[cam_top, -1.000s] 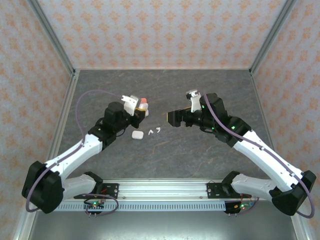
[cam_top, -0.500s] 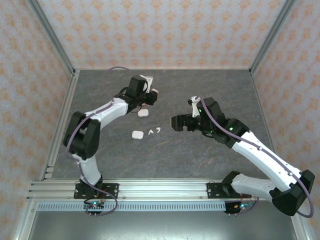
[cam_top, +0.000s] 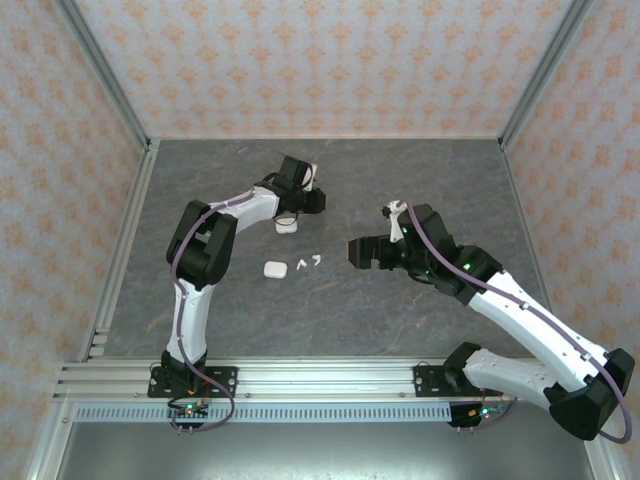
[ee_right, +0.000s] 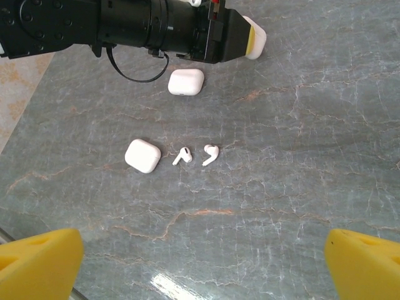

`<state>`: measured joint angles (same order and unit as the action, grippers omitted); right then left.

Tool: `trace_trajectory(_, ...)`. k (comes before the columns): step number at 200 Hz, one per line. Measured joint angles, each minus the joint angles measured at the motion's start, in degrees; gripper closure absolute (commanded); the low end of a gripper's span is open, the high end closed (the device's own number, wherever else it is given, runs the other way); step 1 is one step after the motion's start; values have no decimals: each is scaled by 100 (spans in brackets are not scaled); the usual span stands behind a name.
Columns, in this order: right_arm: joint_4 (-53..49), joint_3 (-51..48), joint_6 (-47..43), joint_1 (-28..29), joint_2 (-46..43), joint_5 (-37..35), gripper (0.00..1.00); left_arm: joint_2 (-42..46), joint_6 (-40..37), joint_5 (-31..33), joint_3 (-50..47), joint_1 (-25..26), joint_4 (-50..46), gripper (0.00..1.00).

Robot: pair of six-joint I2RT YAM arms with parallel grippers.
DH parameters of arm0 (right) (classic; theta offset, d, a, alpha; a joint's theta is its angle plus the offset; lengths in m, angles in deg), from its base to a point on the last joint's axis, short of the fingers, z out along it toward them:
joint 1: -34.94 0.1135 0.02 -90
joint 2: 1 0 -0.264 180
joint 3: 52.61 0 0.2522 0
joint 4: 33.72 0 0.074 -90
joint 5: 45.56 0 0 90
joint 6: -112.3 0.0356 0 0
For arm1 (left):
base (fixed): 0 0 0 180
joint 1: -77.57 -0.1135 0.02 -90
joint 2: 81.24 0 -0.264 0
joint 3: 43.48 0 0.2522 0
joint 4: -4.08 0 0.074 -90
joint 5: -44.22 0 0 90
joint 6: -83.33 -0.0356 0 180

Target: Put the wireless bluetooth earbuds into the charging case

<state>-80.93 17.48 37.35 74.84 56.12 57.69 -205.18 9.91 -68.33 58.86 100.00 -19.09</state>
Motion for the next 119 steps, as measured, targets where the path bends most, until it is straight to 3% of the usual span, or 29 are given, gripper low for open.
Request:
trace_trajectory(25, 2, -4, 35, 0, 0, -11, 1, -76, 13, 0, 63, 0, -39, 76)
trace_trajectory(62, -2, -4, 37, 0, -28, -186, 1, -85, 9, 2, 70, 0, -74, 59)
trace_trajectory(119, -48, -2, 35, 0, -46, -348, 0, 33, -168, 170, 74, 0, -267, 48)
